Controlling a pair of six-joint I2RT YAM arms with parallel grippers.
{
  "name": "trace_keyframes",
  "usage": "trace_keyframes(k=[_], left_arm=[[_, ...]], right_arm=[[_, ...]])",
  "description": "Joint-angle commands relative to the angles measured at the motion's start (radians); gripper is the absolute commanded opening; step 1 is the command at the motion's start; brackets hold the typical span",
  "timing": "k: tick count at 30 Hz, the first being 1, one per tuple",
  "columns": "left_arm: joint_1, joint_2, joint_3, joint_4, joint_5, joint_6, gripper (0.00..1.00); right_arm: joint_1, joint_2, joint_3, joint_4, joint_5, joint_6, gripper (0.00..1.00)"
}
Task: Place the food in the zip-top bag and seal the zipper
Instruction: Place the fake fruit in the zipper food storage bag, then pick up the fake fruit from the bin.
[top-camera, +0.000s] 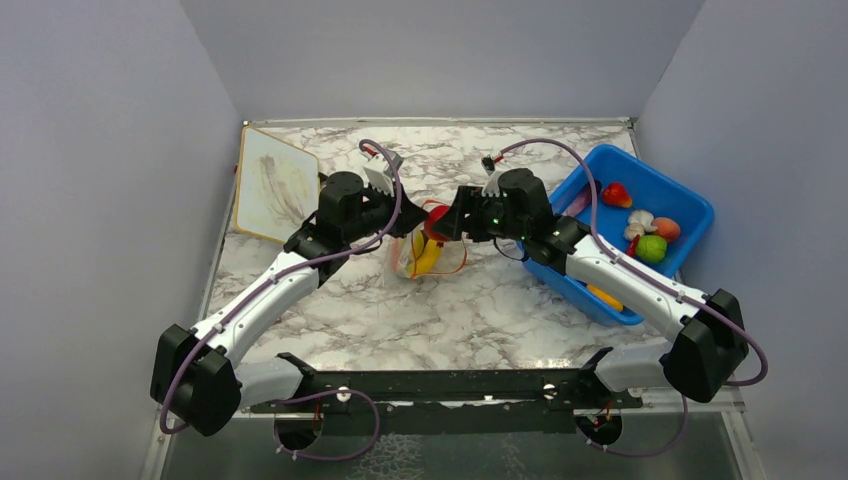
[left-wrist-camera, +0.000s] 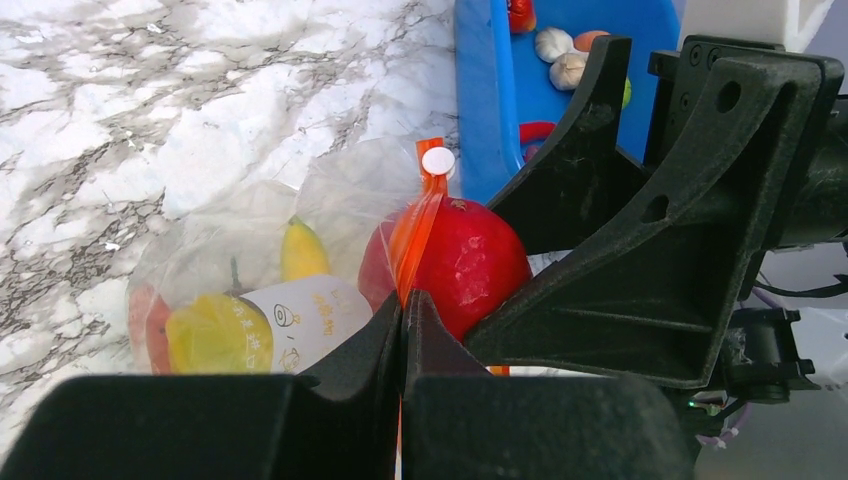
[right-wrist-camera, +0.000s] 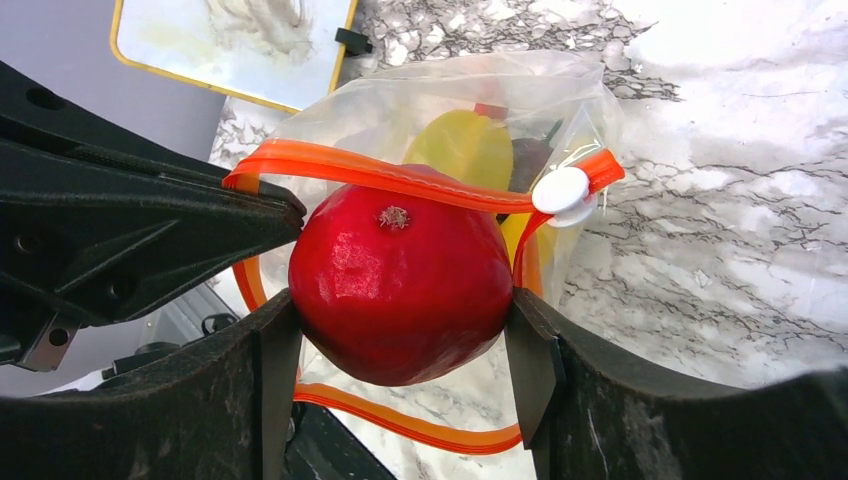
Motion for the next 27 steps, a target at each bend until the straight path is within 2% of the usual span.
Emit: trace_keyframes(k=[1,9,15,23,27], left_arm=[[0.001,-0.029,-0.008,0.044,0.033,-0.009,0.0],[0.0,-0.02,-0.009,0.043,0.033,-0.007,0.0],[0.0,-0.02,-0.009,0.046,0.033,-0.013,0.0],[0.001,-0.025,0.001,0.009,0.001,0.025,0.0],[0.0,-0.025,0.018,-0.045,-0.025,0.074,0.0]], right_arm=[[0.005,-0.024,0.011,-0.01,0.037,-0.025,0.67],[0.005,-0.079,-0.022,-0.006,0.021,-0.033,0.76],[0.005,-0.072,-0.009,0.0,-0.032,-0.032,0.78],[0.005,-0.092,0.033,-0.023,-0.057,-0.07,0.71],[0.004,-0.1,0.106,-0.116,0.014,-0.154,0.69]])
